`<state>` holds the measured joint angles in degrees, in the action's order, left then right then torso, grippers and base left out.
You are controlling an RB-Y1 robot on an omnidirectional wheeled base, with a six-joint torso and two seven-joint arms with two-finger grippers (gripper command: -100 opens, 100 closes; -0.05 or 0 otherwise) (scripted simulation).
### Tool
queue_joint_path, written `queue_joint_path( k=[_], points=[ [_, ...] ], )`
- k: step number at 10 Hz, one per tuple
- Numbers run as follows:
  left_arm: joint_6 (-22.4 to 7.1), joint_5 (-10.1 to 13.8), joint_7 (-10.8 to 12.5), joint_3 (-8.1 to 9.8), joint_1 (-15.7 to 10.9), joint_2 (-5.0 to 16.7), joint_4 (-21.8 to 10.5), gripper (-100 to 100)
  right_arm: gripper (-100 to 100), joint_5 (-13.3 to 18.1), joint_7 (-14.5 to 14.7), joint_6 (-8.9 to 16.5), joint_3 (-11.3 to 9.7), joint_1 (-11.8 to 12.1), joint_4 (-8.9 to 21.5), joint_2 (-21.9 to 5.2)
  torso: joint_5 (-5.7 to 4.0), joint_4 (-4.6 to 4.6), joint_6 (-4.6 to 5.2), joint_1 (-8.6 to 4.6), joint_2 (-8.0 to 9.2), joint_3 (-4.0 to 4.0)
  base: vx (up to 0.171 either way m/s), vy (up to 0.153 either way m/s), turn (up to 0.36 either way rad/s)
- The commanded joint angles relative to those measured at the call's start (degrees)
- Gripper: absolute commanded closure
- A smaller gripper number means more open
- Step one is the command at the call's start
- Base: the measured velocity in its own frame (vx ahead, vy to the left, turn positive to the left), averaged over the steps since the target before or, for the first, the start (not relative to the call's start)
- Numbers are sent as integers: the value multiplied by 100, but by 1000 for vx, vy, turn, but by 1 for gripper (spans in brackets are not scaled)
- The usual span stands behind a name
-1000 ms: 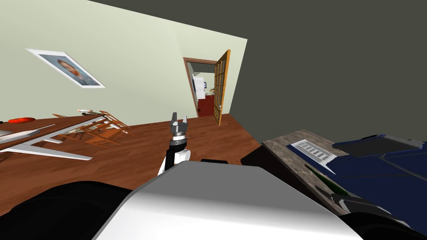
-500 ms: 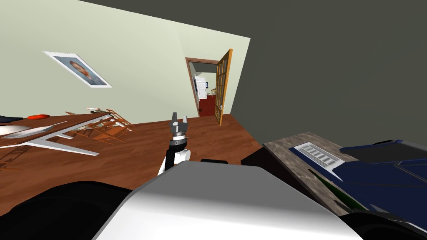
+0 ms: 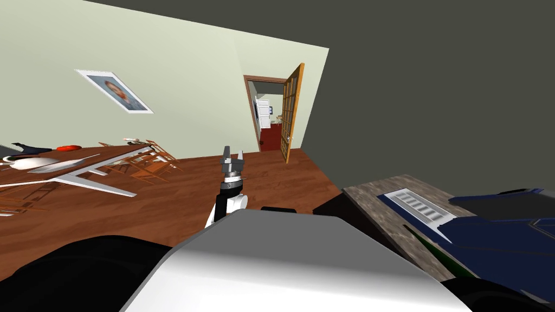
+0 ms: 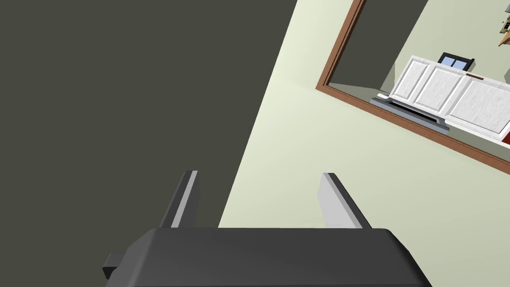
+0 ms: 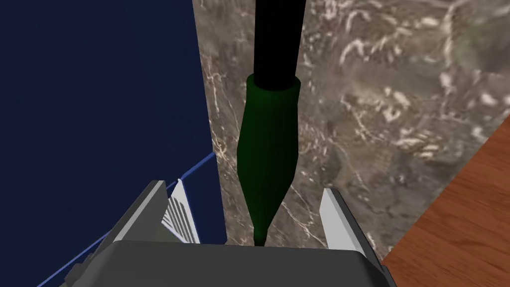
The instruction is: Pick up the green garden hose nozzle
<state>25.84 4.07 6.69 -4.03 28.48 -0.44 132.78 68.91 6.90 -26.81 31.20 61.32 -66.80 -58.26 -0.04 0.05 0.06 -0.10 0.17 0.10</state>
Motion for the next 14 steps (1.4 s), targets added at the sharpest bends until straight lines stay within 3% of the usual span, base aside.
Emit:
queue_joint_path(
  k=[1,3,5,6,7,8,10,11,12,14],
  points=[
    [0,0,0,0,0,0,0,0,-100,122,141,-74,-48,-58,207,-47,0,0,0,0,0,0,-1,-27,31],
    [0,0,0,0,0,0,0,0,-100,293,254,-135,-130,-45,363,-70,2,0,-1,2,-1,-1,-6,-39,43],
    [0,0,0,0,0,0,0,0,-100,461,367,-232,-344,-70,495,26,0,0,0,-5,2,1,-5,-57,41],
    [0,0,0,0,0,0,0,0,-100,451,241,-164,-321,-46,410,-54,-2,0,0,-7,0,0,-1,-25,6],
    [0,0,0,0,0,0,0,0,0,465,225,-158,-342,-47,409,-51,1,0,0,4,-1,0,0,0,0],
    [0,0,0,0,0,0,0,0,-100,460,175,-73,-480,-159,580,-15,3,0,0,12,-2,-1,-39,-6,201],
    [0,0,0,-1,-1,0,0,0,-100,456,109,35,-656,-300,794,30,3,3,-4,8,17,9,-80,-21,239],
    [0,0,0,0,-1,0,0,0,-100,450,155,-30,-588,-272,746,3,2,5,-2,6,25,14,-39,-11,38],
    [0,0,0,0,0,0,0,0,100,451,144,-15,-600,-280,758,4,3,4,3,10,15,10,-6,0,-10],
    [0,0,0,0,0,0,0,0,100,447,139,-21,-600,-279,758,9,7,-1,-2,14,0,0,0,0,0]
  ],
)
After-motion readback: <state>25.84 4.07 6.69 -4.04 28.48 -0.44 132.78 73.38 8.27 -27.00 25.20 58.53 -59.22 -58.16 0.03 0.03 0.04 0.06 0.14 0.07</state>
